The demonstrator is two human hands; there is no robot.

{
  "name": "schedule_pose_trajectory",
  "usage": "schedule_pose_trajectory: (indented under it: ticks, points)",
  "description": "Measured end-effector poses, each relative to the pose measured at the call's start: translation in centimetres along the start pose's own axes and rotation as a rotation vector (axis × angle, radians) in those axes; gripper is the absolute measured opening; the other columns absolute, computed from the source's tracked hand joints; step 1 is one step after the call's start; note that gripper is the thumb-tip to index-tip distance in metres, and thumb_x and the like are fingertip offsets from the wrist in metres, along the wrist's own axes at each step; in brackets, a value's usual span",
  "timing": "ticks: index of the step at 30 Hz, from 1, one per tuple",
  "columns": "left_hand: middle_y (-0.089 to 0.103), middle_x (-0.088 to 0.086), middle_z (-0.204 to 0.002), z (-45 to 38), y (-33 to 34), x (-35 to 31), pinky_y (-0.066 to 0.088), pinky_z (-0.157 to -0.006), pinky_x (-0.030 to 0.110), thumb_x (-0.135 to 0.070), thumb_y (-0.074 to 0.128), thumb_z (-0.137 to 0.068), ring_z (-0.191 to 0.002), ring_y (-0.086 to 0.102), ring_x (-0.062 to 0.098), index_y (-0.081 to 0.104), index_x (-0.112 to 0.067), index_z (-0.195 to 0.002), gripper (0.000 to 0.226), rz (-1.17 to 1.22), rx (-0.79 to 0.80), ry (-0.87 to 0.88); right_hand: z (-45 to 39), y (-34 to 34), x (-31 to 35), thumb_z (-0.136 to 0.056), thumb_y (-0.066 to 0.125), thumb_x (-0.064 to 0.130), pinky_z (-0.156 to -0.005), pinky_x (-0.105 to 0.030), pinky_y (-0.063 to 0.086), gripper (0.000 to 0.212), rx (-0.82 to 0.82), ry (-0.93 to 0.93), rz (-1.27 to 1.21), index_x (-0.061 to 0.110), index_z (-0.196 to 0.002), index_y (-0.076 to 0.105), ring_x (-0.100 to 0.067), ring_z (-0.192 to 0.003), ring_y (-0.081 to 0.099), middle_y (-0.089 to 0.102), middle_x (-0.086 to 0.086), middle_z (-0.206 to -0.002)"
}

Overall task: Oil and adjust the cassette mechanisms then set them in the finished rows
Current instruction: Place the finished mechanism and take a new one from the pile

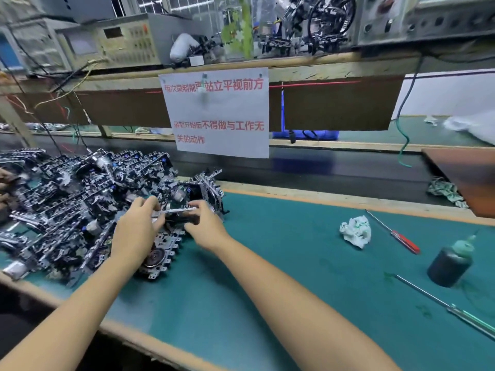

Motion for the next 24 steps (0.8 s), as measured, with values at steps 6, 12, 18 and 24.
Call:
schedule_pose_trajectory:
  ticks: [6, 12, 18, 24]
  points:
    - [0.066, 0.000, -0.082, 0.8, -2.1, -3.4, 0.038, -0.065, 0.032, -0.019, 0.074, -0.080, -0.072, 0.056, 0.018, 0.066, -0.018, -0.078, 0.009, 0.191, 0.021, 0.017, 2.9, -4.6, 0.5, -0.090, 0.060, 0.026, -0.085, -0.030, 0.044, 0.023, -0.254, -0.072, 0.108, 0.014, -0.110, 0.063, -0.022, -0.097, 0.062, 0.073, -0.003, -0.098]
    - [0.066, -0.012, -0.066, 2.7, -2.7, -10.7, 0.036, -0.057, 0.015, -0.027, 0.079, -0.073, -0.064, 0.056, 0.001, 0.063, -0.032, -0.061, 0.020, 0.317, 0.243, -0.003, 9.0, -11.7, -1.8, -0.082, 0.069, 0.038, -0.071, -0.030, 0.052, 0.014, -0.332, -0.050, 0.184, 0.024, -0.083, 0.069, -0.004, -0.050, 0.053, 0.063, 0.006, -0.049]
    - [0.069, -0.007, -0.063, 4.4, -2.1, -18.5, 0.049, -0.057, 0.022, -0.029, 0.086, -0.065, -0.055, 0.066, 0.008, 0.072, -0.022, -0.062, 0.016, 0.591, 0.568, -0.012, 17.4, -18.4, -4.8, -0.076, 0.071, 0.043, -0.069, -0.022, 0.041, 0.009, -0.517, -0.070, 0.326, 0.039, -0.071, 0.064, -0.003, -0.076, 0.051, 0.055, 0.014, -0.076]
    - [0.071, 0.001, -0.067, 6.2, 0.0, -24.0, 0.056, -0.056, 0.020, -0.014, 0.077, -0.077, -0.049, 0.062, 0.011, 0.073, -0.012, -0.075, 0.005, 0.917, 0.812, -0.085, 23.3, -21.9, -8.3, -0.079, 0.071, 0.025, -0.054, -0.027, 0.053, 0.016, -0.550, 0.187, -0.039, 0.022, -0.063, 0.068, -0.007, -0.052, 0.059, 0.067, 0.003, -0.063]
Point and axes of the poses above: each hand's wrist, its own z-axis away from the middle knuckle, its own y-axis out of the palm, x = y × z, the point moved 1 cm from there along -z, towards the middle knuckle
